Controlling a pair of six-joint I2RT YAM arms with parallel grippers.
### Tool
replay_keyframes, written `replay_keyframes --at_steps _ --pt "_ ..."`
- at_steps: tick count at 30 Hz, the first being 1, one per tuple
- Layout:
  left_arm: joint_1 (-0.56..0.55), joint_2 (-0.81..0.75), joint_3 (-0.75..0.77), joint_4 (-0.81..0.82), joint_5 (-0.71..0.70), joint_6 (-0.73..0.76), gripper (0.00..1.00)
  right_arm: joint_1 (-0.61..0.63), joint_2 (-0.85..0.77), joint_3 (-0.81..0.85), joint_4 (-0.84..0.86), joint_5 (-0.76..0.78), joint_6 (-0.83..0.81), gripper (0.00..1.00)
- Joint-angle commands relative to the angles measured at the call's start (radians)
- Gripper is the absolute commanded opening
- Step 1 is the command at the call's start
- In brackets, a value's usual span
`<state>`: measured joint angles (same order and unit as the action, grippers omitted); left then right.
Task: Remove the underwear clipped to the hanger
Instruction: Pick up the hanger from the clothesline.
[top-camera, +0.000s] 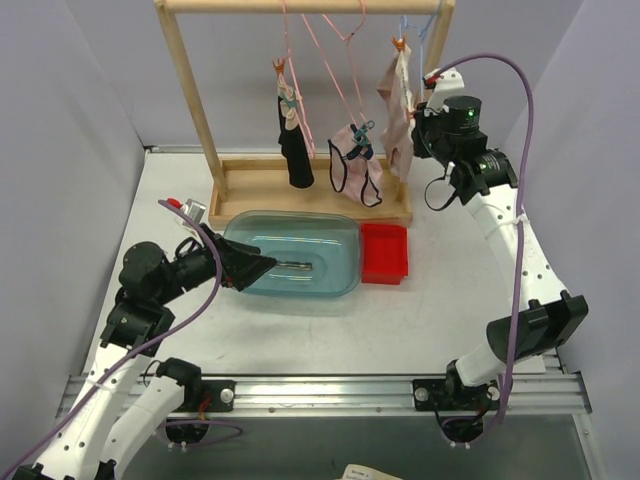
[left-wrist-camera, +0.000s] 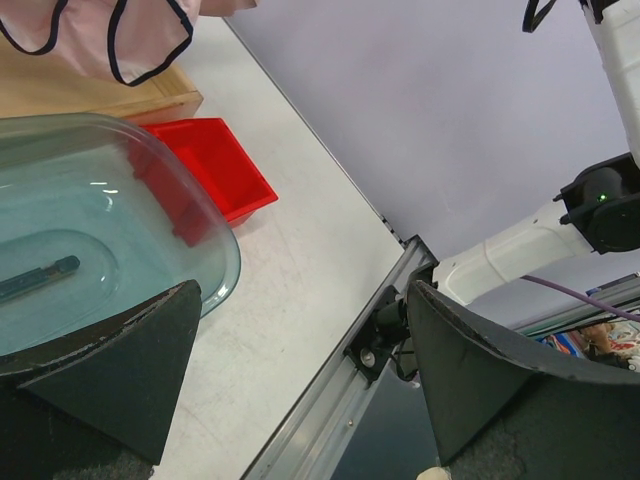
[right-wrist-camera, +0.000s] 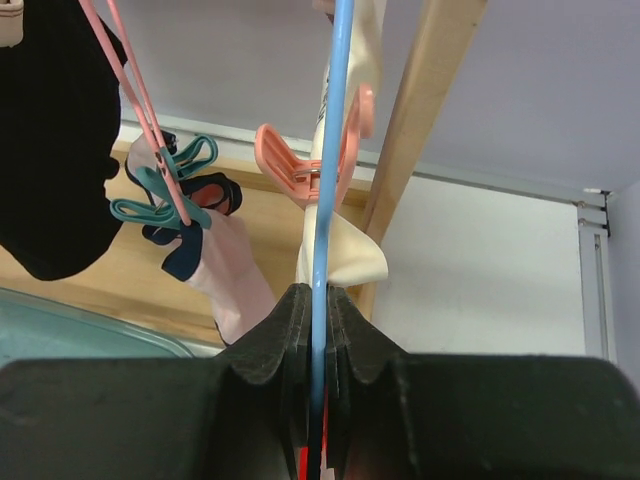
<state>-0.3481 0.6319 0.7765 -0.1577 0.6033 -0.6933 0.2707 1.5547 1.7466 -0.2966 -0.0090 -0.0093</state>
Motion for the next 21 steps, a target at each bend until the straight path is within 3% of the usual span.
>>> replay_keyframes --at_steps 1,8,17,21 --pt "-0.003 0.002 0.018 0.021 -0.014 0.011 0.94 0.037 -0.065 -0.01 0.165 0.004 -0.075 0.0" --pt "-0.003 0.015 0.021 0.027 -0.013 0.014 0.94 0.173 -0.123 -0.061 0.238 0.285 -0.156 0.0" --pt "-0.003 0.02 0.026 0.021 -0.016 0.023 0.94 0.211 -0.287 -0.218 0.197 0.394 -0.061 0.0" --pt "-0.003 0.038 0.023 0.035 -0.011 0.021 0.94 0.214 -0.418 -0.341 0.195 0.345 -0.008 0.0"
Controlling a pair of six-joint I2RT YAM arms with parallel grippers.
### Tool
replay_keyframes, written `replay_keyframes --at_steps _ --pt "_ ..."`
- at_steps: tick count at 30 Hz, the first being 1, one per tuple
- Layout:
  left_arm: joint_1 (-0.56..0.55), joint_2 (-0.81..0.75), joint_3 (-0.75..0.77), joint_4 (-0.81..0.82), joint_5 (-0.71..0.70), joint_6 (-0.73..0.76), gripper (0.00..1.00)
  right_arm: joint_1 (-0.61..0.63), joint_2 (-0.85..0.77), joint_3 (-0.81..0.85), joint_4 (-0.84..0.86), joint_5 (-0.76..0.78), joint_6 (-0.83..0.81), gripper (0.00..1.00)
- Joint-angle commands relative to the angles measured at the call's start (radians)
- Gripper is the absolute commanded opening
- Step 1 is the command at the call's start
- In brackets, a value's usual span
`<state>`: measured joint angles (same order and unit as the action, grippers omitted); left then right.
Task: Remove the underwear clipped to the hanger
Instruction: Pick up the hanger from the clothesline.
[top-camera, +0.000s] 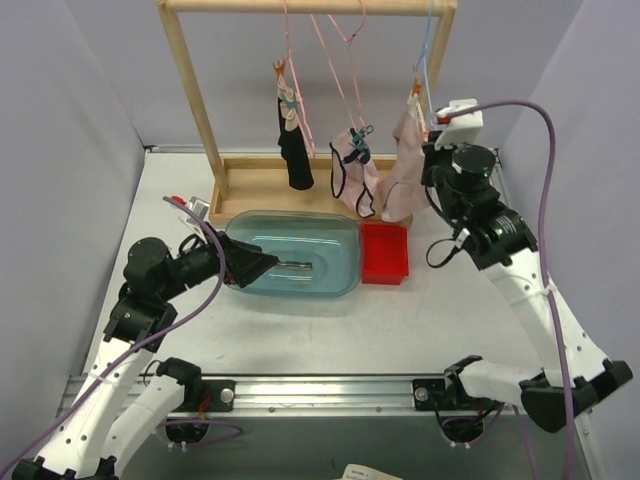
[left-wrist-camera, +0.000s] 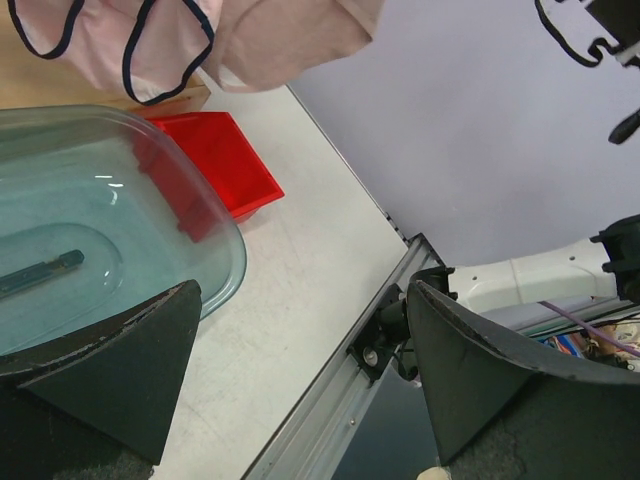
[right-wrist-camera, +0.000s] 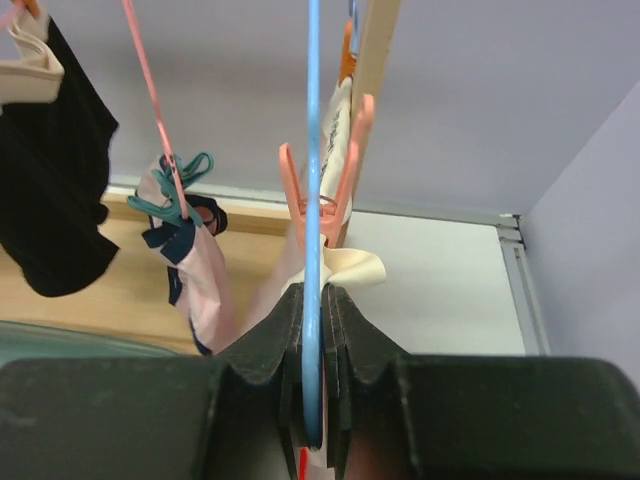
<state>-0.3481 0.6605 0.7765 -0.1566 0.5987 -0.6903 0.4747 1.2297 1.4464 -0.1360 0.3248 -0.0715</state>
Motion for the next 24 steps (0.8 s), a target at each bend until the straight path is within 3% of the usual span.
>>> replay_keyframes --at_steps 1,8,13,24 --pt "-0.003 0.013 0.024 0.037 -0.005 0.018 0.94 0.01 -0.149 -0.091 0.035 -0.012 0.065 0.0" --pt "-0.003 0.034 0.023 0.045 -0.007 0.023 0.94 0.012 -0.403 -0.26 0.087 -0.205 0.154 0.0" --pt "-0.003 0.039 0.015 0.046 -0.014 0.035 0.94 0.012 -0.521 -0.32 0.081 -0.259 0.168 0.0" --pt "-0.003 0.039 -0.006 0.045 -0.017 0.04 0.94 0.012 -0.312 -0.296 0.128 -0.084 0.079 0.0"
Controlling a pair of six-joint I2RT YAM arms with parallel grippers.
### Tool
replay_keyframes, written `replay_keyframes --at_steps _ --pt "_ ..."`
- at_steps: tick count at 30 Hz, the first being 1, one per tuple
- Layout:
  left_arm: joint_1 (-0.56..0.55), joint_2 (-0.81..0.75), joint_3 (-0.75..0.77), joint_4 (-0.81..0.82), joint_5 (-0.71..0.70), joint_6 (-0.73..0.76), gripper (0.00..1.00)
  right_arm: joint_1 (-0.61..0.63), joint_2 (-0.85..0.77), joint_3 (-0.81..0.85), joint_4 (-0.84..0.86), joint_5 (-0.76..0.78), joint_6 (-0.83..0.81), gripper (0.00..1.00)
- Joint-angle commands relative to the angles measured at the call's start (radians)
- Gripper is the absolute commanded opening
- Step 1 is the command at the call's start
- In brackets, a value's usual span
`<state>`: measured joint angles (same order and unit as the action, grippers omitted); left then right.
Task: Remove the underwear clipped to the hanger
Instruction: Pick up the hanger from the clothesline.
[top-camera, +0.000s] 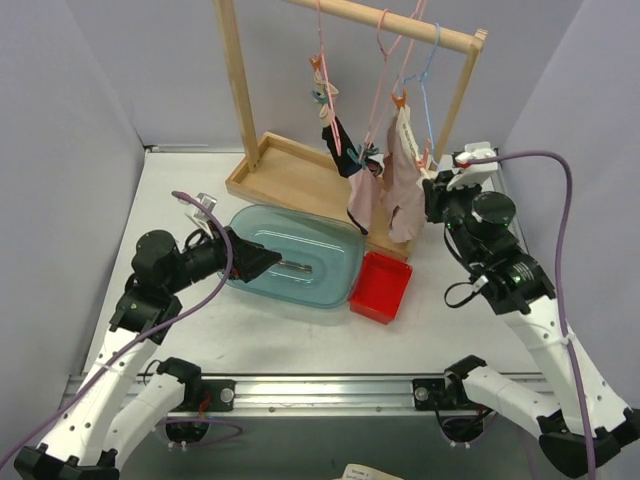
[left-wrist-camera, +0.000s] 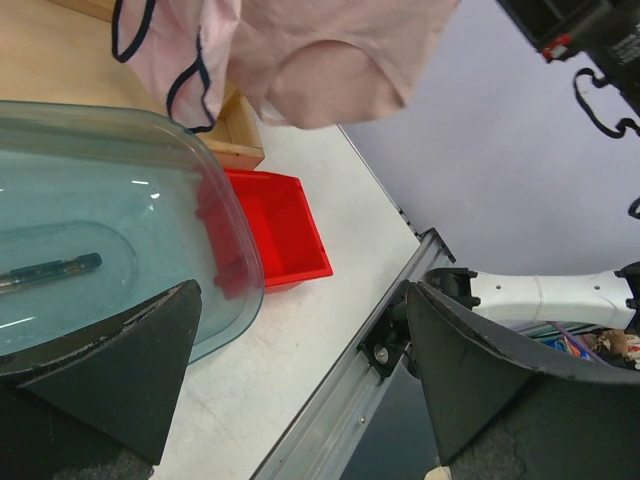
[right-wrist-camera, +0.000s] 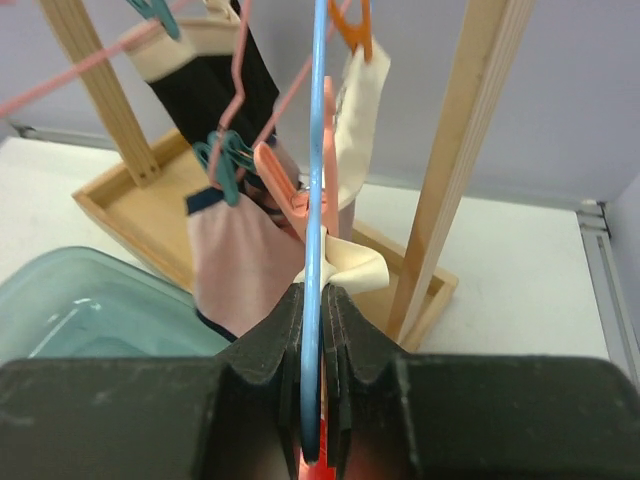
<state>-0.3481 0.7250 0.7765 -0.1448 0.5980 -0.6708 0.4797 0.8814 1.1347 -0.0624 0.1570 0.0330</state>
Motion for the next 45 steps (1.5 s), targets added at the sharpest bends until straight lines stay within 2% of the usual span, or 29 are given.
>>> replay_keyframes --at_steps 1,10,14,19,22,28,35,39,41,45 --pt "-0.003 -0.03 -0.008 0.028 -0.018 0.028 0.94 0.007 0.036 0.011 0.055 0.104 -0.027 0.0" --pt "-0.003 0.001 -0.023 0.053 -0.018 0.033 0.94 0.007 0.005 -0.046 0.174 0.191 -0.079 0.0" --pt "-0.003 0.025 -0.028 0.088 -0.004 0.017 0.94 0.007 0.03 -0.061 0.327 0.225 -0.11 0.0" --pt "-0.003 0.016 -0.022 0.08 -0.009 0.022 0.94 0.007 0.077 -0.049 0.429 0.222 -0.127 0.0" --pt "-0.003 -0.004 -0.014 0.044 -0.015 0.036 0.94 0.008 0.033 -0.07 0.45 0.197 -0.104 0.0" --pt "-0.003 -0.009 -0.023 0.051 -0.02 0.04 0.94 0.008 -0.128 -0.145 0.448 0.13 -0.048 0.0" --pt "-0.003 0.002 -0.031 0.068 -0.014 0.03 0.94 0.008 -0.214 -0.142 0.264 -0.008 -0.004 0.0" --pt "-0.003 0.002 -0.034 0.073 -0.014 0.03 0.94 0.008 -0.262 -0.185 0.24 -0.024 -0.001 0.0" --pt "-0.003 0.004 -0.037 0.082 -0.012 0.024 0.94 0.008 -0.256 -0.199 0.262 0.018 -0.022 0.0" --pt "-0.003 0.013 -0.036 0.093 -0.001 0.013 0.94 0.007 -0.187 -0.167 0.274 0.006 -0.062 0.0"
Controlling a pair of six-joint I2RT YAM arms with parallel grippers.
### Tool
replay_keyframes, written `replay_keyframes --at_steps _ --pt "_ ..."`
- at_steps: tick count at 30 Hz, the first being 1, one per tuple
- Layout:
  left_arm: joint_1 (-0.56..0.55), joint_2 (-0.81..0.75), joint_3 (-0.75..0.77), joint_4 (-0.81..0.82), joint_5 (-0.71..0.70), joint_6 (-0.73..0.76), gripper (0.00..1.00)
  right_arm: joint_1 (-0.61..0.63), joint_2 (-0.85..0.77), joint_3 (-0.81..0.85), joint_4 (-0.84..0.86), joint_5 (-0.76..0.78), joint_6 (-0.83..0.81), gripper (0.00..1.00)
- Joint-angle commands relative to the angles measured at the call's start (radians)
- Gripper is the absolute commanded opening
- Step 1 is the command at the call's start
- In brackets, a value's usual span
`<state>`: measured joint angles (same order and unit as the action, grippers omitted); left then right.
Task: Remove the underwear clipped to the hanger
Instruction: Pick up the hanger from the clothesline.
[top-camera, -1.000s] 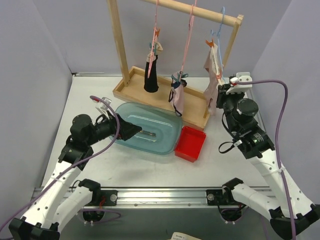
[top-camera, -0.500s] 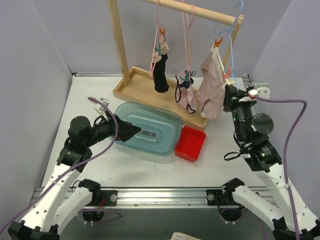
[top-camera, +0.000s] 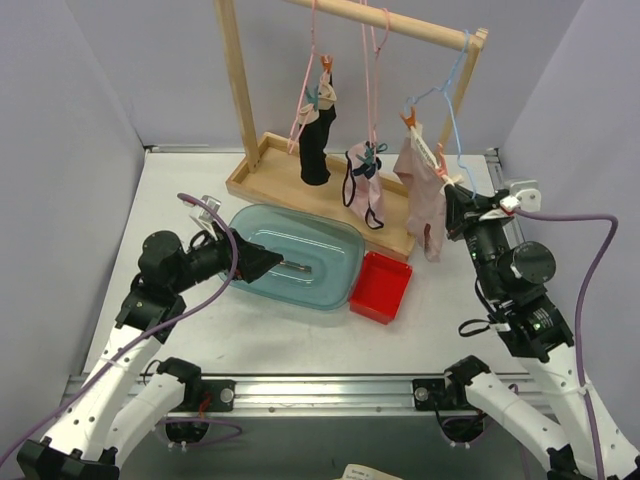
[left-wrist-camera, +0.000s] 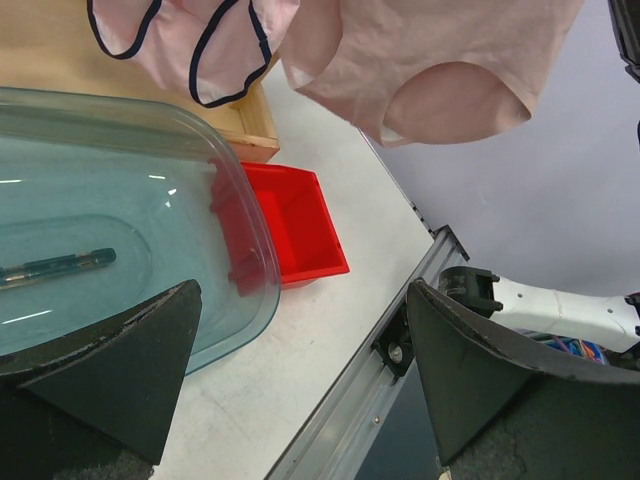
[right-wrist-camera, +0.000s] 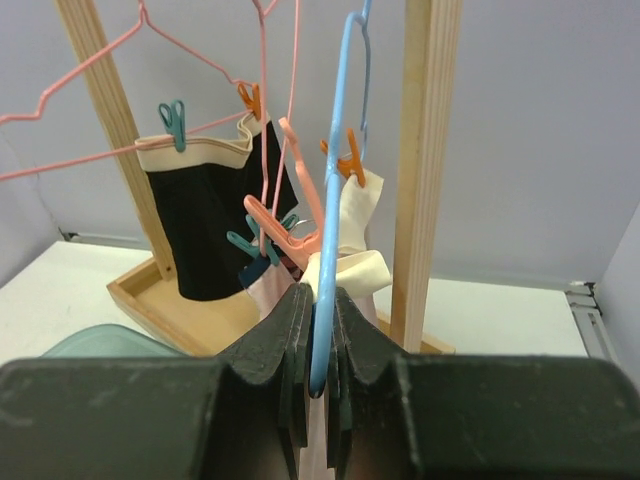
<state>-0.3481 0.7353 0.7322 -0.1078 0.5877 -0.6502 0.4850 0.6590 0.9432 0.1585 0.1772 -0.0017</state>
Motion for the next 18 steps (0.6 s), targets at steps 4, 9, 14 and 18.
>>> replay_keyframes --at_steps 4,9,14,18 --pt "-0.005 -0.017 0.009 0.037 -0.005 0.001 0.94 0.003 0.002 -0.006 0.127 0.028 -0.026 0.0" --pt "-0.003 -0.016 0.007 0.042 -0.002 0.001 0.94 0.003 0.077 0.052 0.156 0.041 -0.086 0.0" --pt "-0.003 -0.014 0.003 0.053 -0.003 -0.006 0.94 0.003 0.134 0.1 0.251 0.051 -0.113 0.0" --pt "-0.003 -0.02 0.006 0.04 -0.005 -0.002 0.94 0.003 0.174 0.15 0.271 0.044 -0.133 0.0"
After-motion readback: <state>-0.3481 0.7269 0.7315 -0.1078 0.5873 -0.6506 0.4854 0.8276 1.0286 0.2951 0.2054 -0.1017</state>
